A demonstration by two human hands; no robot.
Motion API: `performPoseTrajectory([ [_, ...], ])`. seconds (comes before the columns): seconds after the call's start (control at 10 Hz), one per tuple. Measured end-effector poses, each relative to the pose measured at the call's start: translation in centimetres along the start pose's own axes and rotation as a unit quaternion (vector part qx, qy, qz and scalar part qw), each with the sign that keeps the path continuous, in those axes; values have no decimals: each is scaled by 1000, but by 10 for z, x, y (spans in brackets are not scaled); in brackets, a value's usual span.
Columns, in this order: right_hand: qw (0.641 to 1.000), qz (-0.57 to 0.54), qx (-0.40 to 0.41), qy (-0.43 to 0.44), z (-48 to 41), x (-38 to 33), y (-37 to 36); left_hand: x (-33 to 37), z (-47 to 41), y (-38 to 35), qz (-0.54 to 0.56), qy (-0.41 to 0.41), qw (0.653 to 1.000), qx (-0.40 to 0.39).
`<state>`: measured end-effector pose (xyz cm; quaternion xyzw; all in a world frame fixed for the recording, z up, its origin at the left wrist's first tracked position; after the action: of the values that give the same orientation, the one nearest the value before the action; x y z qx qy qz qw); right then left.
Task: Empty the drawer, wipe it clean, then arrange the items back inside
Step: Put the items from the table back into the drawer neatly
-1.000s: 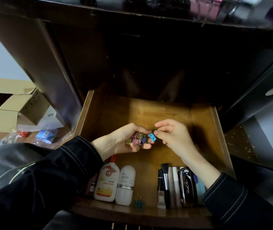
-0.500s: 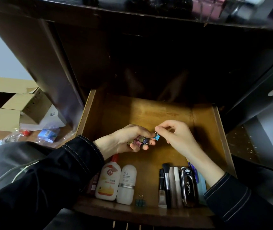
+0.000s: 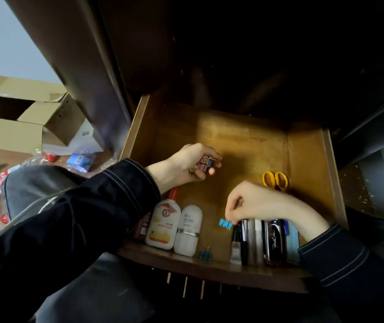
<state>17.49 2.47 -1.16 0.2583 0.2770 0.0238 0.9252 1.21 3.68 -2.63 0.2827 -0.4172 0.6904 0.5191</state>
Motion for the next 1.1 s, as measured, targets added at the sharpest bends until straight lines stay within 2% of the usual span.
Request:
performPoseTrajectory([
  [0.1, 995, 70, -71, 23, -1, -6, -25, -1, 1, -2, -7, 2, 1000, -9],
  [0.3, 983, 144, -112, 29, -7, -10, -48, -1, -2, -1, -10, 4, 1000, -8],
  [0.5, 977, 190, -97, 10, -8, -6, -51, 1, 0, -2, -8, 2, 1000, -9],
  [1.1, 968, 223, -99, 49, -10, -13, -57, 2, 2, -2, -7, 4, 1000, -7],
])
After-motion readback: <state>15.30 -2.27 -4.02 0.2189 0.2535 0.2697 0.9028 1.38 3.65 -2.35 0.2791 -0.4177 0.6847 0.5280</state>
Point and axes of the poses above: each hand's wrist, its own z-axis away from the middle knuckle, its own y-axis out of the back of the hand, x = y × z, the point moved 5 cm from there along -z, towards the middle knuckle, and after that the axes turned 12 degrees about -y, right-handed, at the moved point
